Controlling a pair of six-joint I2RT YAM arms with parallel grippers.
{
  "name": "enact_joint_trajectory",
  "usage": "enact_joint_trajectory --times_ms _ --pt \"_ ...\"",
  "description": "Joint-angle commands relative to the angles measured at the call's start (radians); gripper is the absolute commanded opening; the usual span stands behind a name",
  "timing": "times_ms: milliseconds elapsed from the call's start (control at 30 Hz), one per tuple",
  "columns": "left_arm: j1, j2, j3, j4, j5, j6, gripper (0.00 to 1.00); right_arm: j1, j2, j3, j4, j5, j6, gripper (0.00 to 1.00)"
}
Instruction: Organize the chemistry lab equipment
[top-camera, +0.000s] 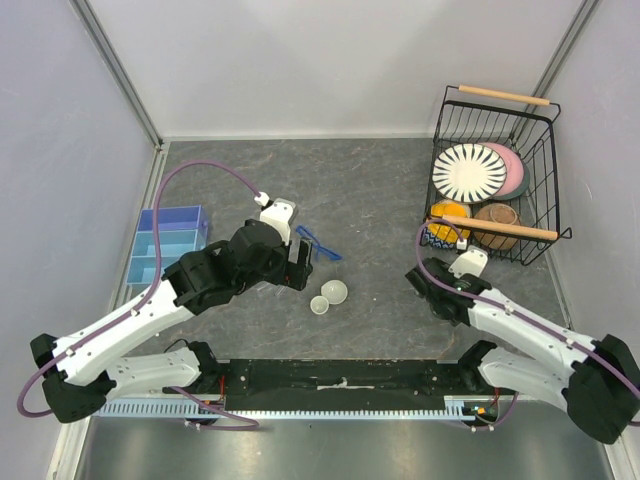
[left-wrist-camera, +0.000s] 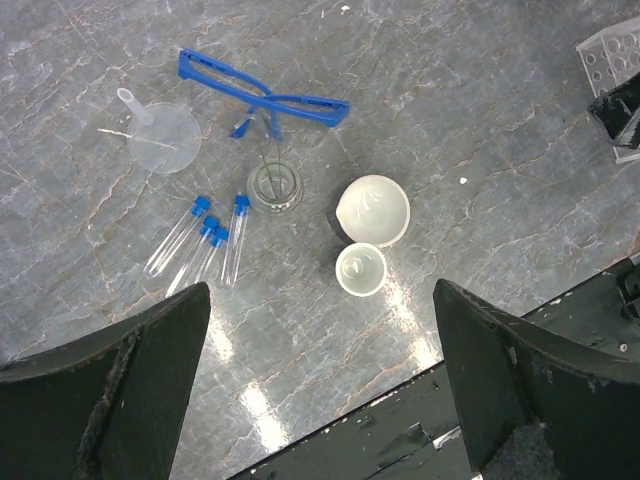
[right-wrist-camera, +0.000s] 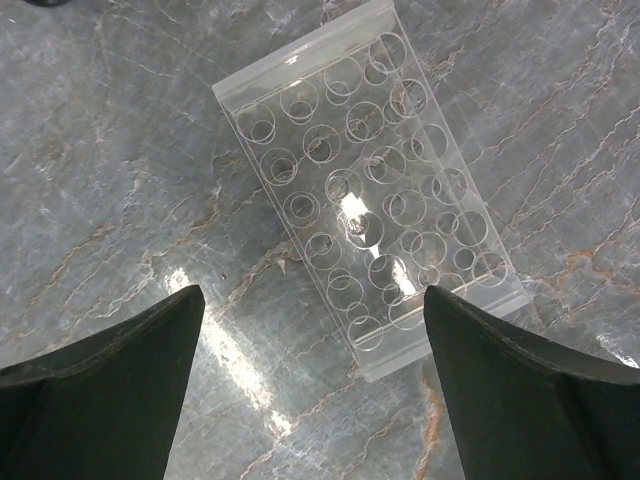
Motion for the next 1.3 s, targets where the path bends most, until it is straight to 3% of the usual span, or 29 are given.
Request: enact_joint_trajectory --times_ms 0,300,600,833,1033,1267 --pt "0.003 0.002 -0.009 0.038 0.019 -0.012 1.00 0.002 0.076 -0.002 0.058 0.044 0.035 0.98" --pt "0.003 0.002 -0.015 0.035 0.010 -0.012 1.00 0.003 0.191 -0.025 0.213 0.032 -0.012 0.98" --pt "0.001 -0.004 -0.018 0.033 0.006 -0.017 1.00 0.025 0.346 -0.030 0.417 -0.138 -0.121 0.98" --pt "0.003 -0.018 -0.021 0.026 0.005 -0.026 1.00 0.195 0.456 0.070 0.401 -0.132 -0.094 0.97" --pt "0.001 -0.039 -0.015 0.010 -0.007 -0.031 1.00 0.416 0.614 0.262 0.332 -0.099 -0.068 0.98" --pt "0.003 -0.056 -0.004 -0.016 -0.021 -0.032 1.00 0.458 0.777 0.434 0.302 -0.043 -0.103 0.98"
